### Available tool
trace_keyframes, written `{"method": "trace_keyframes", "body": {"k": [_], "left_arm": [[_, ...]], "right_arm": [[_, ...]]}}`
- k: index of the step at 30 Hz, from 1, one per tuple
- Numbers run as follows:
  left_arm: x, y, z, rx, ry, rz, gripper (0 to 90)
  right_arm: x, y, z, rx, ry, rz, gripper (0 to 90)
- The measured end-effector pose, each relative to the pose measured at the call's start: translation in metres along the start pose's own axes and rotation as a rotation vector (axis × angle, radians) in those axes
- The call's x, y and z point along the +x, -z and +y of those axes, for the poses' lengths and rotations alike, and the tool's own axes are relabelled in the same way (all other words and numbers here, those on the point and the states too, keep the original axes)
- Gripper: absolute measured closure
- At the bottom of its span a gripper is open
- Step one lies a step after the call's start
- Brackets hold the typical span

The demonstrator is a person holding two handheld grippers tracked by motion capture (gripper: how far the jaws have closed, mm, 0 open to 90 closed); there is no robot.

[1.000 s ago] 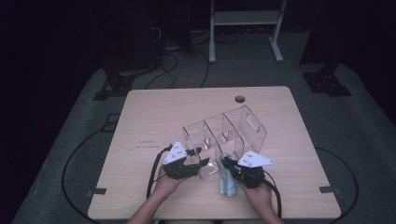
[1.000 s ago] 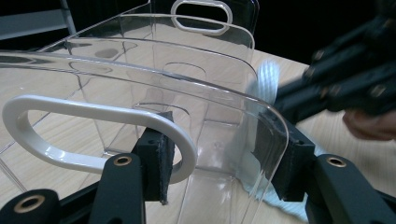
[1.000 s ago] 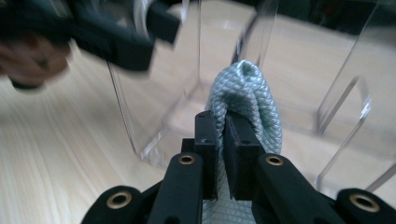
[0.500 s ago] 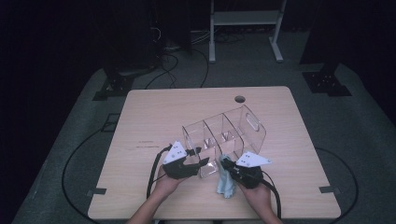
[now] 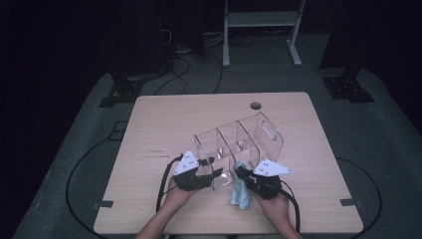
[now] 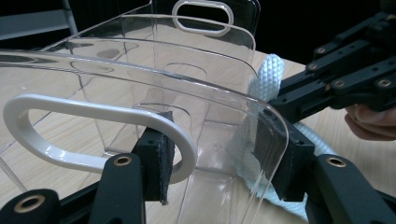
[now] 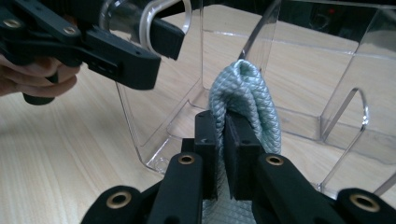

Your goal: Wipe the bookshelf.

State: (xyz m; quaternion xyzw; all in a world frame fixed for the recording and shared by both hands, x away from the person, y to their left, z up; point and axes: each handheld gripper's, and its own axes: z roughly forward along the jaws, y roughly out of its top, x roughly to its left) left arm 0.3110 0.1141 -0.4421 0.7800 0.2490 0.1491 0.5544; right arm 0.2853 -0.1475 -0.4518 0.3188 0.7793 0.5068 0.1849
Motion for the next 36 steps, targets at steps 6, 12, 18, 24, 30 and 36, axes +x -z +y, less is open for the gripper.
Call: {"method": "trace_keyframes", "body": {"k": [6, 12, 18, 24, 30, 36], "left_arm": [[-0.001, 0.000, 0.000, -0.001, 0.001, -0.001, 47.6], [-0.002, -0.001, 0.000, -0.007, 0.006, -0.002, 47.6], [-0.002, -0.001, 0.000, -0.003, 0.002, 0.002, 47.6], [-0.002, -0.001, 0.000, -0.007, 0.002, -0.002, 47.5], [-0.002, -0.001, 0.001, 0.005, -0.005, -0.010, 47.1], [-0.001, 0.000, 0.002, 0.025, -0.069, -0.065, 31.8]], "right_arm": [[-0.001, -0.015, -0.020, 0.095, -0.024, 0.010, 83.8], [0.001, 0.005, 0.006, -0.015, 0.006, -0.001, 83.8], [0.000, -0.009, -0.014, 0.064, 0.002, 0.001, 83.8], [0.001, -0.001, -0.002, 0.009, 0.000, 0.005, 83.8], [0.000, -0.008, -0.012, 0.051, -0.016, 0.012, 83.7], [-0.001, -0.014, -0.022, 0.096, -0.042, 0.025, 83.6]]}}
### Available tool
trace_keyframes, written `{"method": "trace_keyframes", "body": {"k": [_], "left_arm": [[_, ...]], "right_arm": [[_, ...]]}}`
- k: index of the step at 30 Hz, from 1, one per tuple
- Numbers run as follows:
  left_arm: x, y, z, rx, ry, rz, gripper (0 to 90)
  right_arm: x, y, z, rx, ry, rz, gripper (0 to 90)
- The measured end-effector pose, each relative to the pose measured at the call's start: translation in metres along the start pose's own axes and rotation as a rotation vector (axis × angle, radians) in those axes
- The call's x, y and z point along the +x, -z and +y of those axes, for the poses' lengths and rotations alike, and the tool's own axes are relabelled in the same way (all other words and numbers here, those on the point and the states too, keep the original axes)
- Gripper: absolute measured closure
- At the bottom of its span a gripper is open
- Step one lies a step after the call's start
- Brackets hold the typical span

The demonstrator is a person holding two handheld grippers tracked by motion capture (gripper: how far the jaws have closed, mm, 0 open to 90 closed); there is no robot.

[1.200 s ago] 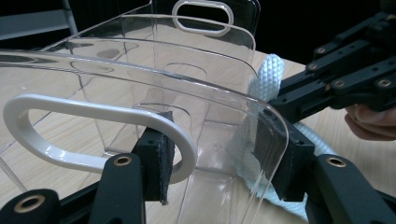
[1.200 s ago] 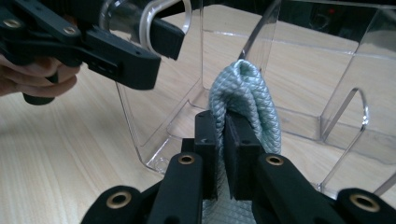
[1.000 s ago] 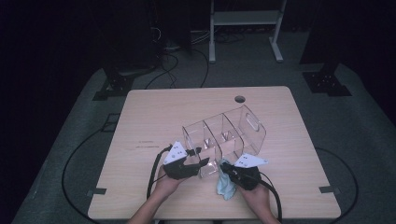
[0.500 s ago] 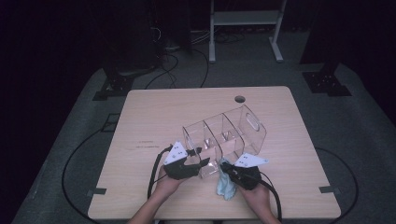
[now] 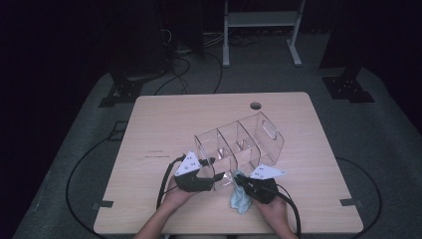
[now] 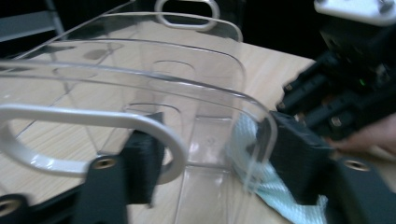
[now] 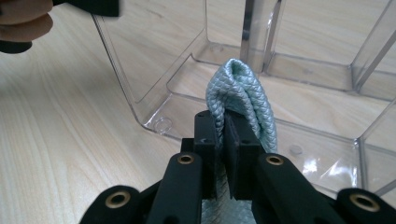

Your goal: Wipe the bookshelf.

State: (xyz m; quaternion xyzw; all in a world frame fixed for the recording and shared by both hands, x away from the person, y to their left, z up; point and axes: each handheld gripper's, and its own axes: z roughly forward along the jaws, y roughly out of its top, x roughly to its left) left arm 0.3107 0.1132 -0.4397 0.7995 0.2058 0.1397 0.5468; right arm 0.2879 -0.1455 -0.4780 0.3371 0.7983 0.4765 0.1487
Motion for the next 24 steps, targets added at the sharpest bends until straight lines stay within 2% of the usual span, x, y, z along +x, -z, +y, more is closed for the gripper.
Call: {"method": "trace_keyframes", "body": {"k": [1, 4, 5, 6, 7, 8, 9, 10, 12, 13, 18, 19, 24], "left_arm": [[0.003, 0.001, -0.001, -0.003, -0.007, -0.042, 29.3], [0.005, 0.003, -0.001, -0.005, -0.027, -0.087, 23.2], [0.005, 0.003, -0.001, -0.005, -0.027, -0.087, 20.8], [0.007, 0.003, -0.002, -0.015, -0.016, -0.113, 20.8], [0.008, 0.004, -0.002, -0.020, -0.012, -0.134, 17.0], [0.010, 0.004, -0.003, -0.032, -0.001, -0.162, 16.1], [0.010, 0.004, -0.003, -0.032, -0.001, -0.162, 14.9], [0.012, 0.005, -0.004, -0.036, 0.002, -0.184, 13.6], [0.012, 0.006, -0.003, -0.030, -0.001, -0.192, 12.7], [0.013, 0.006, -0.003, -0.024, -0.011, -0.197, 10.6], [0.015, 0.008, -0.003, -0.029, -0.017, -0.217, 10.2], [0.015, 0.009, -0.003, -0.029, -0.015, -0.221, 10.1], [0.015, 0.009, -0.004, -0.030, -0.016, -0.219, 9.4]], "right_arm": [[0.003, 0.010, 0.008, -0.050, 0.020, -0.006, 83.7], [0.009, 0.025, 0.020, -0.103, 0.047, 0.001, 83.7], [0.009, 0.025, 0.020, -0.103, 0.047, 0.001, 83.7], [0.011, 0.030, 0.024, -0.120, 0.051, 0.013, 83.7], [0.015, 0.033, 0.032, -0.125, 0.052, 0.071, 83.6], [0.016, 0.033, 0.035, -0.128, 0.056, 0.103, 83.6], [0.016, 0.033, 0.035, -0.128, 0.056, 0.103, 83.6], [0.018, 0.032, 0.041, -0.135, 0.056, 0.153, 83.6], [0.019, 0.032, 0.043, -0.139, 0.060, 0.166, 83.5], [0.022, 0.030, 0.050, -0.148, 0.068, 0.214, 83.5], [0.026, 0.025, 0.062, -0.155, 0.089, 0.251, 83.5], [0.026, 0.021, 0.067, -0.153, 0.094, 0.270, 83.5], [0.027, 0.010, 0.068, -0.120, 0.092, 0.297, 83.5]]}}
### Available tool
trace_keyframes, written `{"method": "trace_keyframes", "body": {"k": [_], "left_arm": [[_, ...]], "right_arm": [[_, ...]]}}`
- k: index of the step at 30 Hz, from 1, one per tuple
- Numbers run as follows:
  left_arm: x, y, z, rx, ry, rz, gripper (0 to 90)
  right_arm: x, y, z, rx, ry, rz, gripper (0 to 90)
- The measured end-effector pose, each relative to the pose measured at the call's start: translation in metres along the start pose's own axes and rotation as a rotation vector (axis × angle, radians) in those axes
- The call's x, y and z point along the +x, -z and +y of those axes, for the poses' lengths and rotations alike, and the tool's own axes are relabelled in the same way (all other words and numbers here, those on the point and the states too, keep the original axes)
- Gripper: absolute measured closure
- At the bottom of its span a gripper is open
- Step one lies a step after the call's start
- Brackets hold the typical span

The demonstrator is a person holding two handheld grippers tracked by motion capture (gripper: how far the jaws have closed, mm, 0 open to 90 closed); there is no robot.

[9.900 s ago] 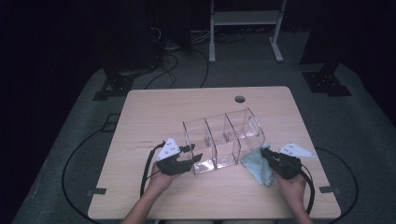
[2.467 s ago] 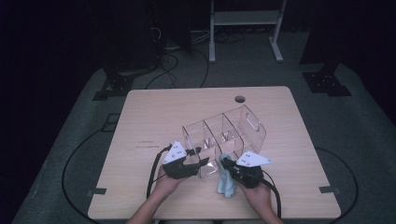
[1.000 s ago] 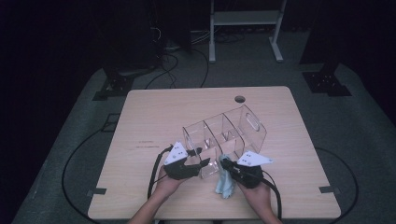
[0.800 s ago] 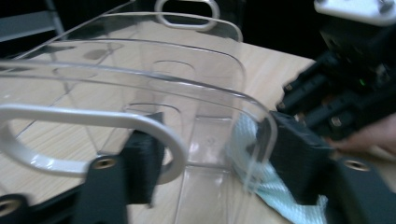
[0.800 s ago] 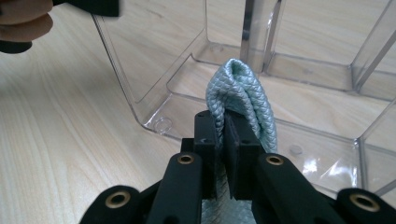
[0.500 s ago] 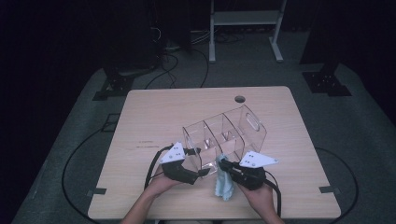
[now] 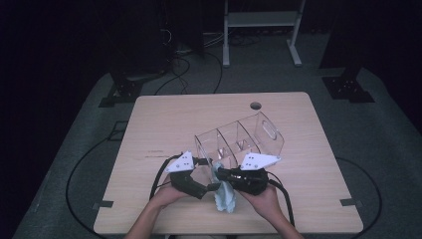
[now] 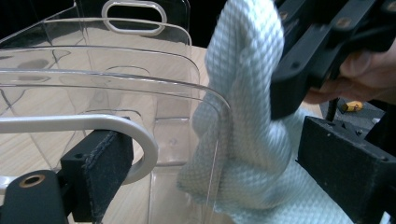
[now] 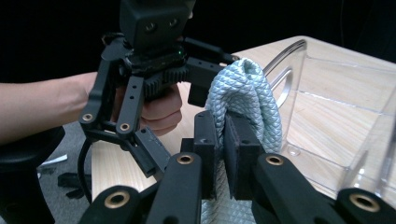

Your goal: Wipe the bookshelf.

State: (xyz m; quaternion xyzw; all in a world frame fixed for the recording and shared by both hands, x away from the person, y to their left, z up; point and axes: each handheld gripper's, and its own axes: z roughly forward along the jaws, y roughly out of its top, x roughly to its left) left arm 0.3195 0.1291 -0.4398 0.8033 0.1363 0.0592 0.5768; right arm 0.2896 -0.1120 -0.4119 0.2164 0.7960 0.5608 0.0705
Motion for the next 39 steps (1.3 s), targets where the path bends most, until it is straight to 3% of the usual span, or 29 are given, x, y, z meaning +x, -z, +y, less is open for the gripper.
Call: {"method": "trace_keyframes", "body": {"k": [4, 9, 20, 30, 34, 39], "left_arm": [[0.000, -0.001, 0.000, 0.007, 0.003, 0.007, 9.3], [-0.006, -0.005, -0.001, 0.049, -0.079, 0.053, 8.8], [0.000, 0.001, -0.001, 0.017, -0.035, -0.003, 8.7], [0.004, 0.003, -0.002, 0.012, -0.019, -0.008, 8.6], [0.006, 0.003, -0.002, 0.003, -0.001, -0.009, 8.2], [0.006, 0.003, -0.002, -0.004, 0.003, -0.008, 8.2]], "right_arm": [[0.000, -0.005, -0.005, 0.009, 0.004, -0.006, 83.6], [0.000, -0.012, -0.022, 0.006, -0.015, -0.019, 83.5], [-0.007, -0.010, -0.017, 0.029, -0.018, -0.004, 83.4], [-0.010, -0.020, -0.027, 0.054, -0.031, 0.005, 83.5], [-0.009, -0.036, -0.043, 0.109, -0.022, -0.023, 83.4], [-0.008, -0.034, -0.044, 0.103, -0.029, -0.032, 83.4]]}}
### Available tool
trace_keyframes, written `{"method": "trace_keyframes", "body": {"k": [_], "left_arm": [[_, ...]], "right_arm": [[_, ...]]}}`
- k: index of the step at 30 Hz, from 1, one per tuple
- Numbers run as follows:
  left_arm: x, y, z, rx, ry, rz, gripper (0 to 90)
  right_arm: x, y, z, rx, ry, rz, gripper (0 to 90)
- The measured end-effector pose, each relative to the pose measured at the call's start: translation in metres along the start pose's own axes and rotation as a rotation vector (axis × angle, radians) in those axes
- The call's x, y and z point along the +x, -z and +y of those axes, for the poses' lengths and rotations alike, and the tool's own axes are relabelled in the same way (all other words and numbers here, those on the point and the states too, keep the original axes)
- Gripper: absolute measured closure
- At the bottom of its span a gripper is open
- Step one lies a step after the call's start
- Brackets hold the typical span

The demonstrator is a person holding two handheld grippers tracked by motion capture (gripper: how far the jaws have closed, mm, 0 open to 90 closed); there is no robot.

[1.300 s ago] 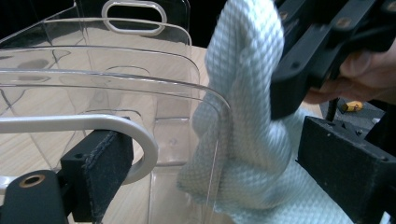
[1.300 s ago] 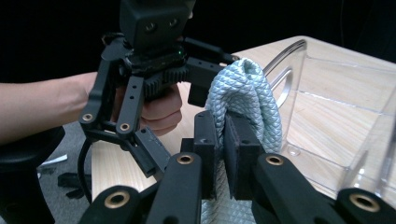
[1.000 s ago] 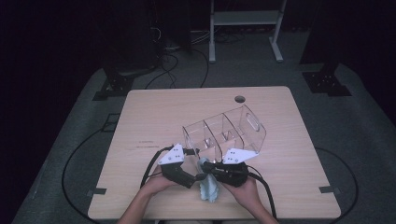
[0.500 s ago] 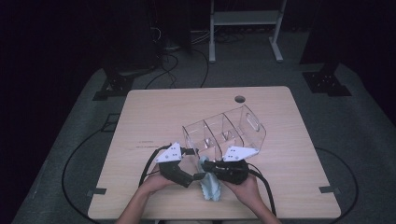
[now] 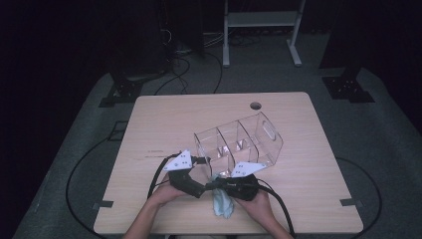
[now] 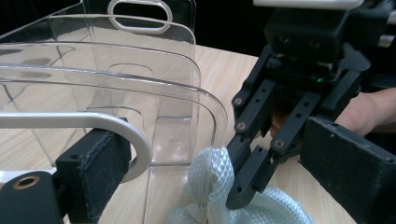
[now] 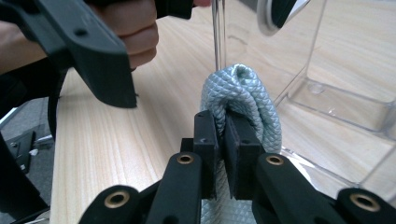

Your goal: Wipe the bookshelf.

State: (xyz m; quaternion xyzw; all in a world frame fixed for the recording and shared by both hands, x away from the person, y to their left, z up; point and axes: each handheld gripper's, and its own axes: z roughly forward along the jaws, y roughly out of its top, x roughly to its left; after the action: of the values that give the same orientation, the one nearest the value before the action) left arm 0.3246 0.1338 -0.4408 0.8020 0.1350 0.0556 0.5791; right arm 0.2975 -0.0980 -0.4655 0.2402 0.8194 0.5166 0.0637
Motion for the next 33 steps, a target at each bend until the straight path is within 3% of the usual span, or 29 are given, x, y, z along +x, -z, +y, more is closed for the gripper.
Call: {"method": "trace_keyframes", "body": {"k": [3, 7, 13, 15, 20, 23, 27, 30, 31, 33], "left_arm": [[0.000, 0.000, 0.000, 0.001, 0.002, 0.000, 8.2], [0.001, -0.001, -0.001, 0.003, 0.008, -0.001, 8.2], [0.001, -0.001, -0.001, 0.003, 0.014, 0.000, 8.3], [0.001, -0.001, 0.000, 0.002, 0.013, 0.002, 8.3], [0.001, -0.001, 0.000, 0.003, 0.016, 0.001, 8.5], [0.001, -0.001, 0.000, 0.009, 0.017, 0.005, 8.6], [0.001, -0.001, 0.000, 0.010, 0.011, 0.011, 8.6], [0.000, 0.000, 0.000, 0.008, 0.006, 0.016, 8.6], [-0.001, 0.000, 0.000, 0.016, -0.004, 0.037, 8.9], [-0.002, 0.000, 0.001, 0.020, -0.018, 0.055, 11.2]], "right_arm": [[0.005, 0.011, 0.012, -0.060, 0.025, -0.011, 83.5], [0.002, 0.007, 0.008, -0.057, 0.007, 0.004, 83.6], [-0.002, -0.015, -0.010, 0.067, -0.023, -0.010, 83.4], [-0.002, -0.014, -0.010, 0.067, -0.026, -0.011, 83.4], [0.003, -0.004, 0.000, 0.006, -0.006, -0.016, 83.5], [-0.001, -0.008, -0.004, 0.015, -0.032, -0.002, 83.5], [-0.004, -0.016, -0.011, 0.075, -0.033, -0.012, 83.3], [-0.004, -0.007, -0.009, 0.062, -0.022, -0.022, 83.4], [-0.005, 0.005, -0.008, 0.032, -0.019, -0.023, 83.5], [-0.006, 0.010, -0.008, 0.024, -0.026, -0.024, 83.5]]}}
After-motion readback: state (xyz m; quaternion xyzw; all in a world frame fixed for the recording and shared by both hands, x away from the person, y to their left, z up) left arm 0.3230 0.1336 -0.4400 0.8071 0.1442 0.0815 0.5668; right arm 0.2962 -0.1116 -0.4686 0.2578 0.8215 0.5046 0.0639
